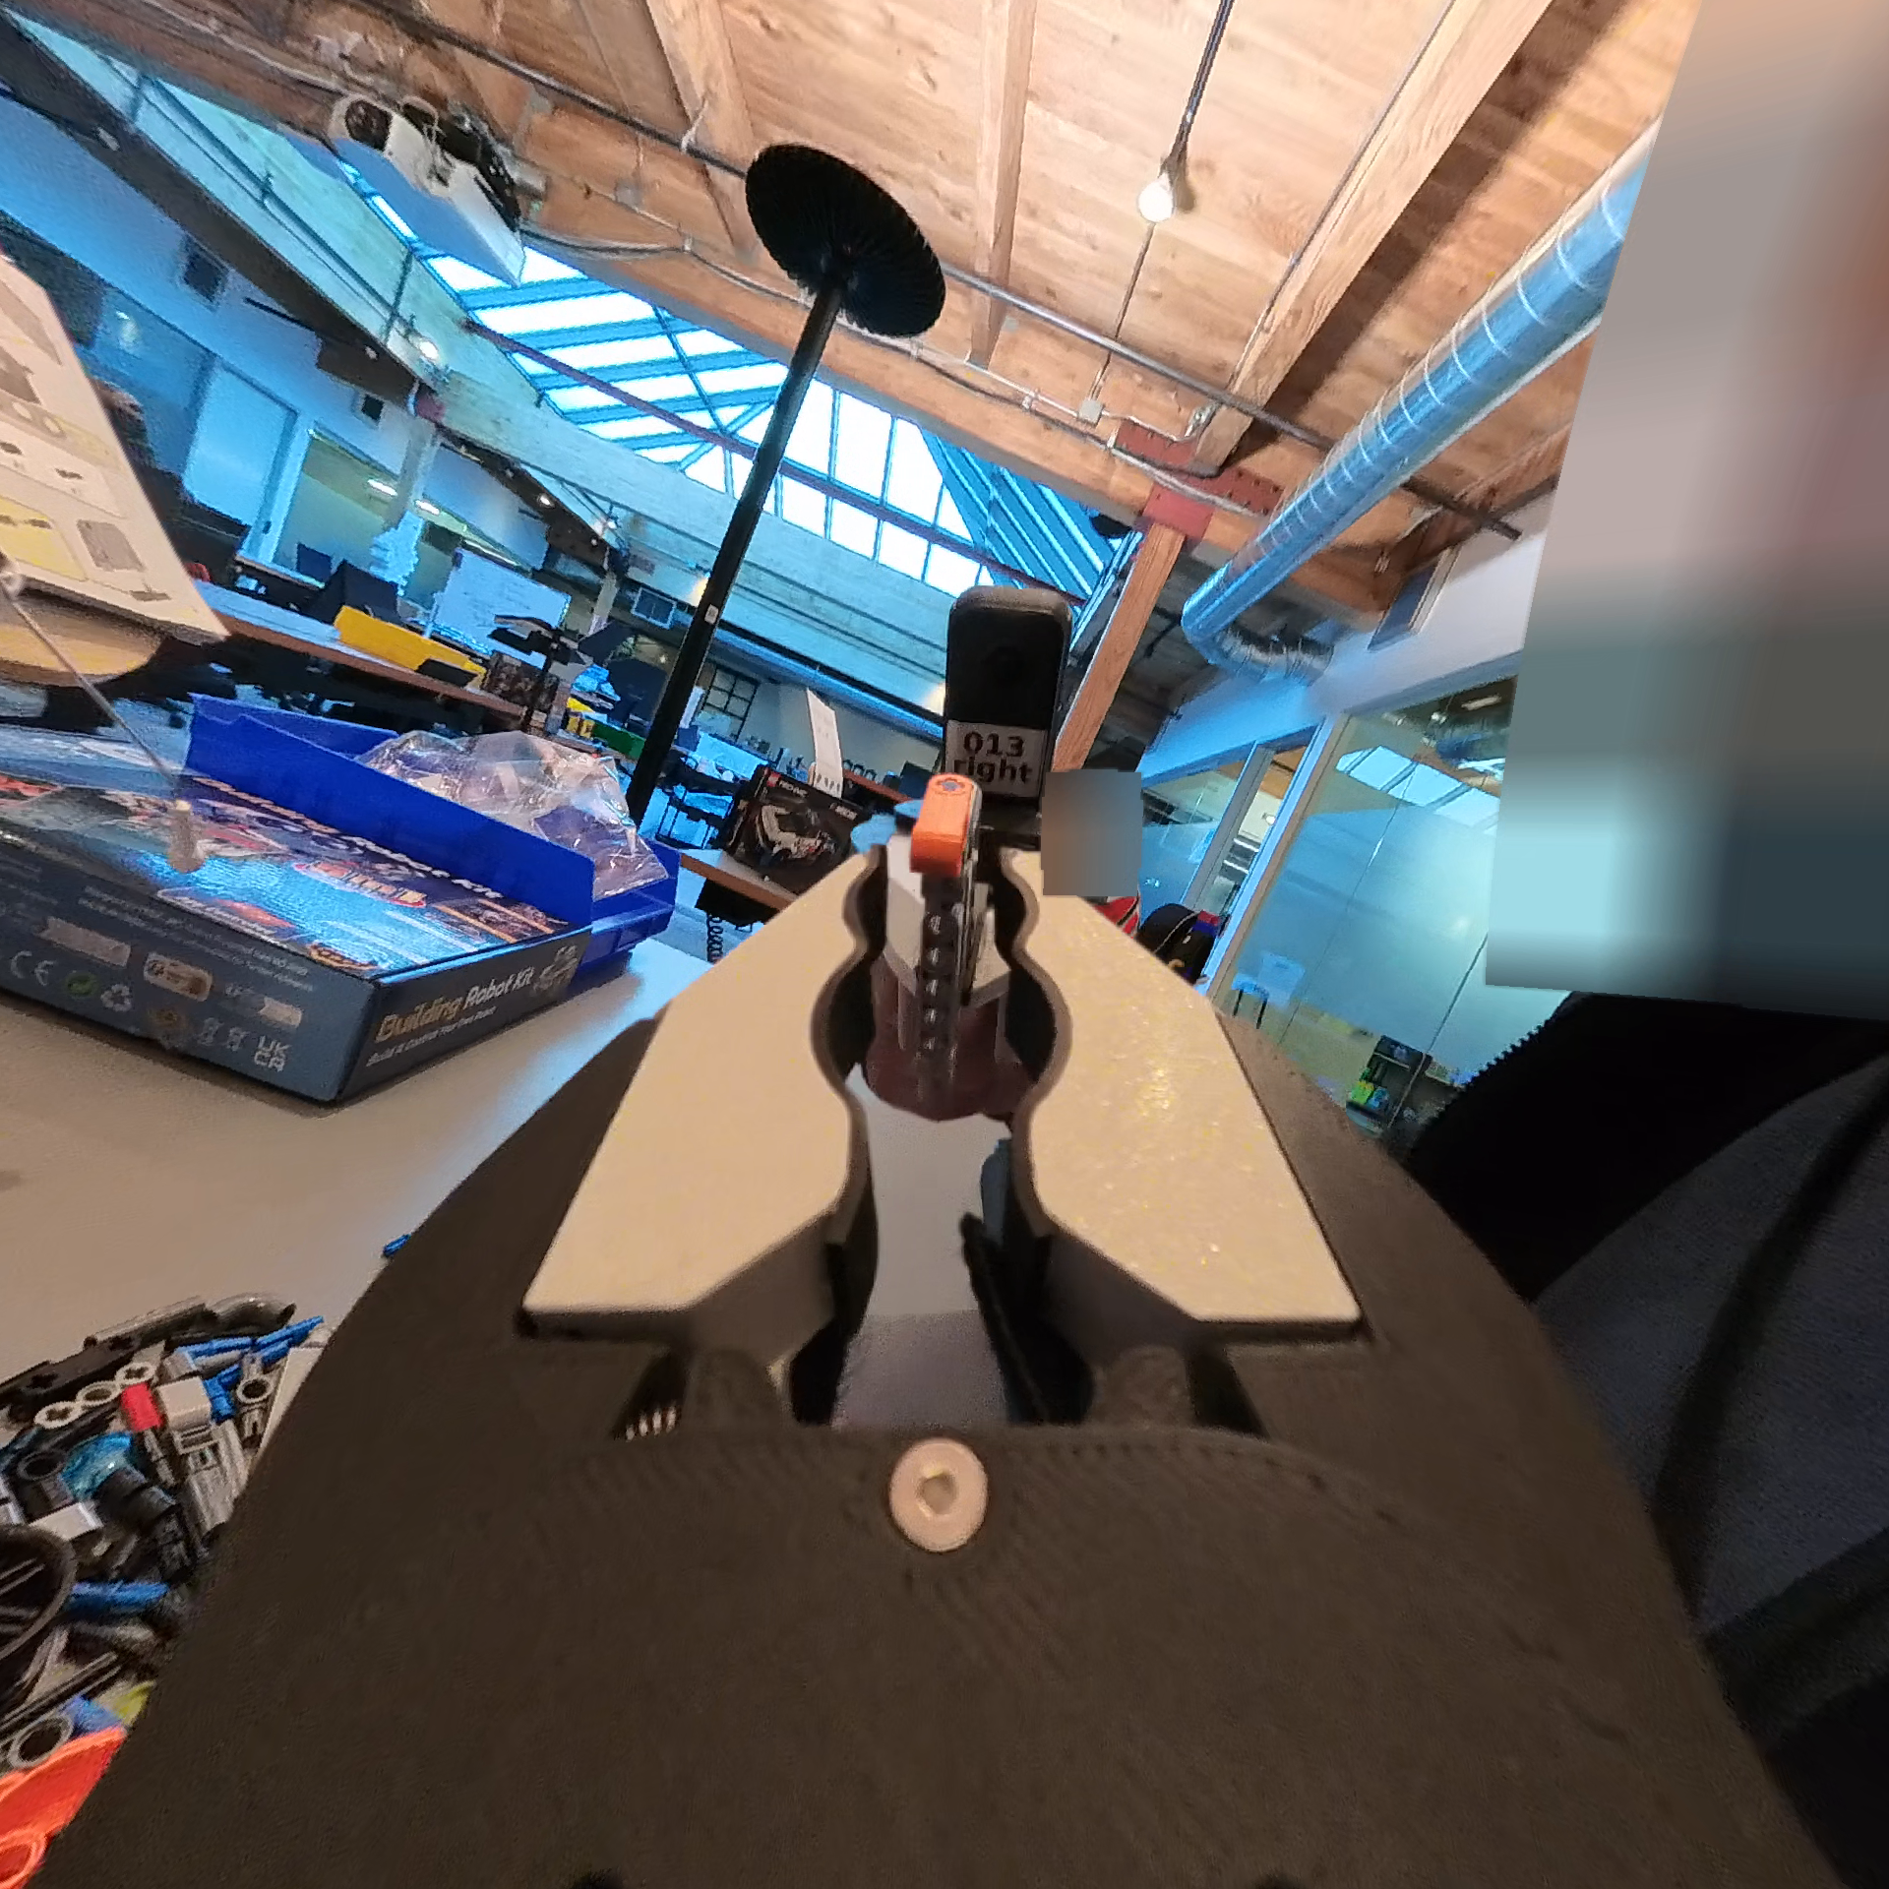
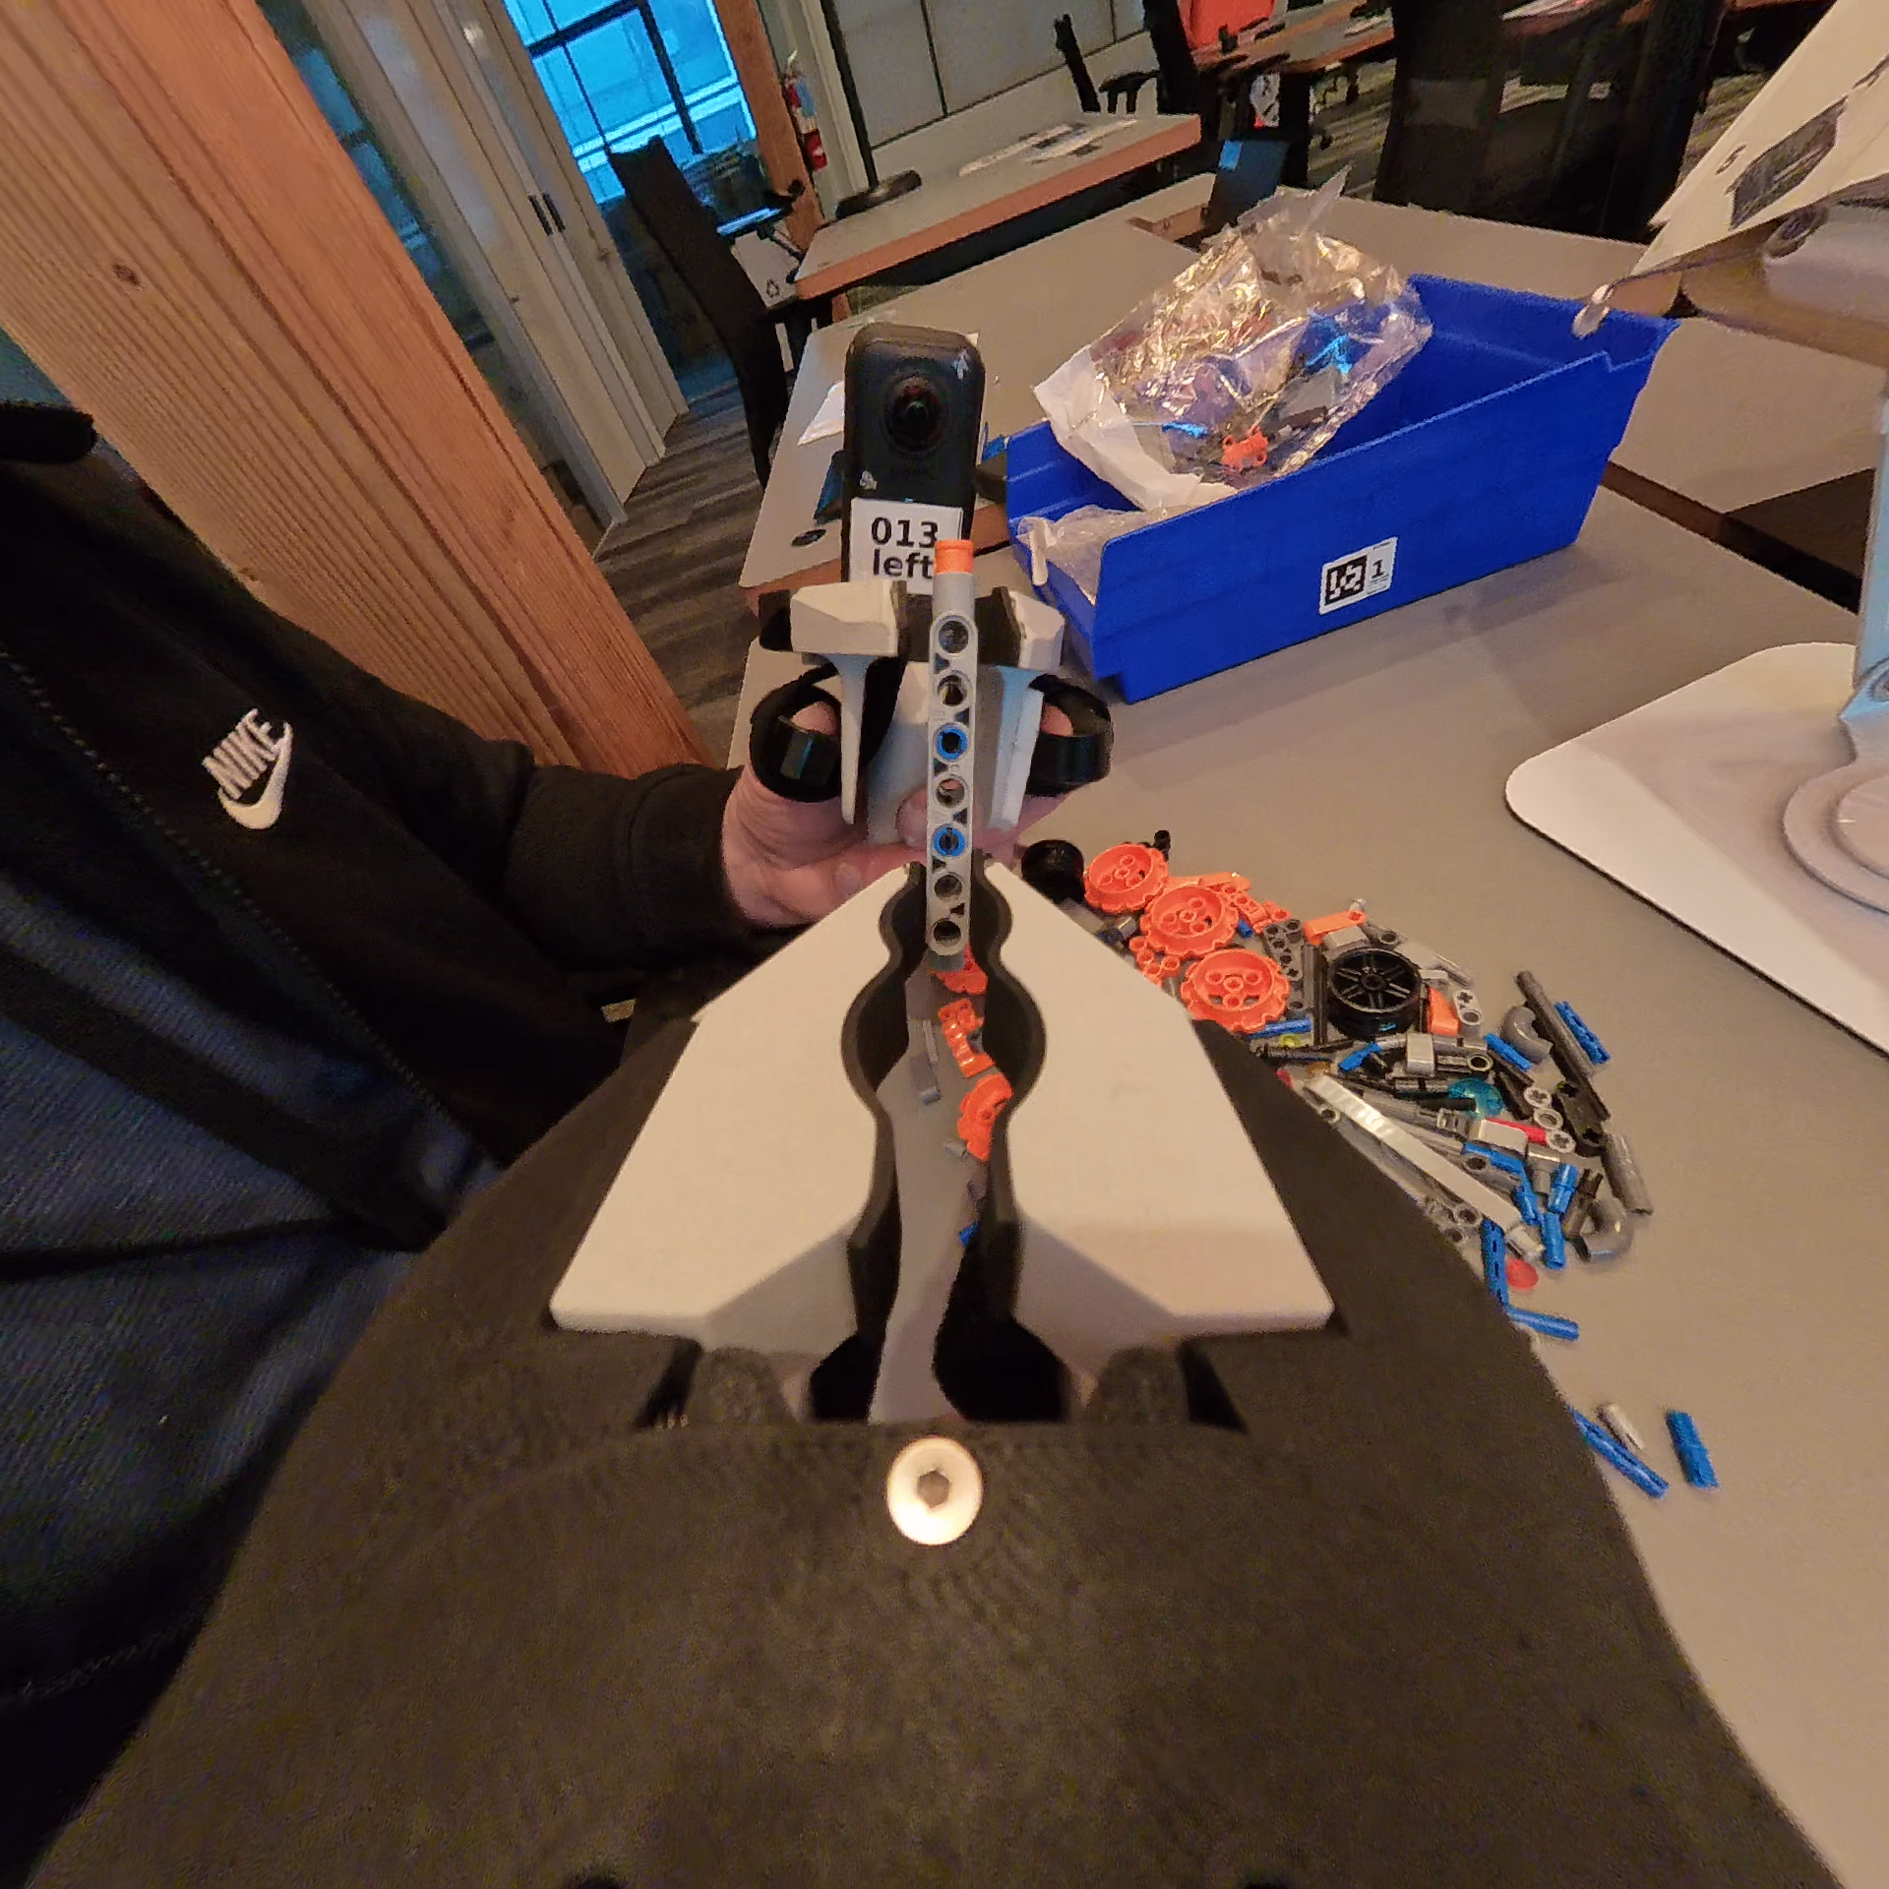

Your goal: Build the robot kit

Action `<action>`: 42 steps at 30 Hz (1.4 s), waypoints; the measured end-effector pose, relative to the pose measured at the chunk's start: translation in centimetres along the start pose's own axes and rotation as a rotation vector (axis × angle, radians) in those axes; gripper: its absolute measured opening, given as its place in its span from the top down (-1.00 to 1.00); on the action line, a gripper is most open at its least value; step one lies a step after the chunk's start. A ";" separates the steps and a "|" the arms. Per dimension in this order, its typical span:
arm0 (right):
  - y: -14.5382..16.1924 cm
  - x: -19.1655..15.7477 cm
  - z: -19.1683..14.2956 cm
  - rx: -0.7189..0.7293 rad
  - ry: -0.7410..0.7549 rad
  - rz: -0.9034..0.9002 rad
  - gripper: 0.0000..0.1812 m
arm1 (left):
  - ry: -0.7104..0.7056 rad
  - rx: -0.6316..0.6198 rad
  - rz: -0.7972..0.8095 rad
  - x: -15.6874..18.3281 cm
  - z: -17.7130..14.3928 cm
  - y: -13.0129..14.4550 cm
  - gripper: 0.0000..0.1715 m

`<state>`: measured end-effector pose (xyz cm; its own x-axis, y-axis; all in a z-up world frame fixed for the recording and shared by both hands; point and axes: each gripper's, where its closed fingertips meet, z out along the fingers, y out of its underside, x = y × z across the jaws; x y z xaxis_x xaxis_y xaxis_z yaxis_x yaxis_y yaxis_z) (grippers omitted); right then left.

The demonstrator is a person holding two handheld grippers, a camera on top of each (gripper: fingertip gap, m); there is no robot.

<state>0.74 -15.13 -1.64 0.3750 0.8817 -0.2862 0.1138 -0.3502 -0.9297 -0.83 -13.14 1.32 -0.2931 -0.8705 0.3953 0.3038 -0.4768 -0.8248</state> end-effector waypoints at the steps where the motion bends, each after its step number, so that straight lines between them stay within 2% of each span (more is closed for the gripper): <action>1: 0.2 -0.1 -0.1 -0.016 -0.007 -0.001 0.93 | 0.007 -0.006 0.001 0.2 0.1 0.1 0.79; 5: 1.0 -0.4 0.1 -0.067 -0.014 -0.013 0.93 | 0.015 -0.043 0.002 0.3 0.5 1.0 0.92; 9: 0.7 -0.2 0.1 -0.039 -0.021 0.002 0.92 | 0.014 -0.026 -0.008 0.2 0.5 0.8 0.94; 19: -0.2 0.1 -0.7 0.039 -0.030 0.016 0.93 | 0.031 -0.030 -0.027 0.2 0.5 1.0 0.93; 26: 0.0 0.0 -1.0 0.021 -0.022 0.003 0.93 | 0.027 -0.101 -0.004 0.2 0.9 2.4 0.91; 35: 0.4 0.4 -1.1 0.034 -0.002 0.004 0.88 | 0.019 -0.091 -0.009 0.1 1.1 2.5 0.94; 42: 0.5 0.3 -1.2 0.035 0.007 -0.035 0.93 | 0.013 -0.093 -0.021 -0.2 1.1 2.7 0.92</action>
<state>2.00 -15.43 -1.89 0.3779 0.8909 -0.2521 0.0944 -0.3080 -0.9467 1.04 -14.41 -0.54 -0.3109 -0.8585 0.4079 0.2124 -0.4810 -0.8506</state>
